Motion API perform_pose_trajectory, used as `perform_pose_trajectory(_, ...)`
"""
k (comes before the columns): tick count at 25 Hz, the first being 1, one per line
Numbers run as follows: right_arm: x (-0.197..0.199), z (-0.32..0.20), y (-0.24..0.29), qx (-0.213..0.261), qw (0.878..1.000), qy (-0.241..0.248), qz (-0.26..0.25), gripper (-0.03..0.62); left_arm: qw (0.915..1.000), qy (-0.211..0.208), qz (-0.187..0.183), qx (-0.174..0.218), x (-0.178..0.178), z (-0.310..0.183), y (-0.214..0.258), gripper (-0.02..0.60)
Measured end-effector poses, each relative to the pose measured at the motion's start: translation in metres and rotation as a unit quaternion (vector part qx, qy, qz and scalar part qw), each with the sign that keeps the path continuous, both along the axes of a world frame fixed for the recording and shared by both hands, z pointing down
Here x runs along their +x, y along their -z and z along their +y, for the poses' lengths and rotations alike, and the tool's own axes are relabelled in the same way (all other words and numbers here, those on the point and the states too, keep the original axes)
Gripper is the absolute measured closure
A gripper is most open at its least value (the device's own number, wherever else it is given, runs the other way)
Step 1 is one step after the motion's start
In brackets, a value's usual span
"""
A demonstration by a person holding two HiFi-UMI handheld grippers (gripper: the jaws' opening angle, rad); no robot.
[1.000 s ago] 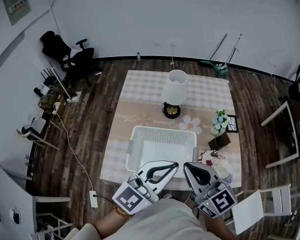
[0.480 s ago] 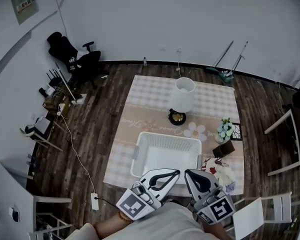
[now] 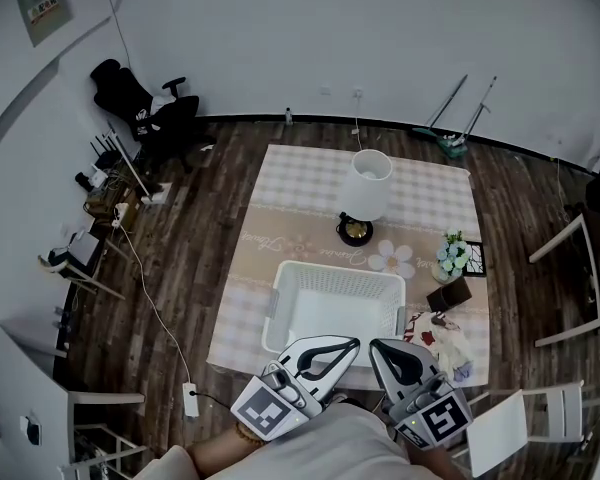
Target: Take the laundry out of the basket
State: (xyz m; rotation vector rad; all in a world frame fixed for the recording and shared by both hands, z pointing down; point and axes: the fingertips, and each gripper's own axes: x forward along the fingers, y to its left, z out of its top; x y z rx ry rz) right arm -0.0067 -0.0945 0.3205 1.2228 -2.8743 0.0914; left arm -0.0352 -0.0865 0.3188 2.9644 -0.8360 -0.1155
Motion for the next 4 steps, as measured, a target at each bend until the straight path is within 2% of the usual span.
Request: perform_pose_trajectory(4,-0.0003,-0.0032,0.0004,-0.003,1.000,-0.002,-0.002,0.586,1.0000,0.001,0.002,-0.007,-0.0014,-0.0045,-0.0010,0.558)
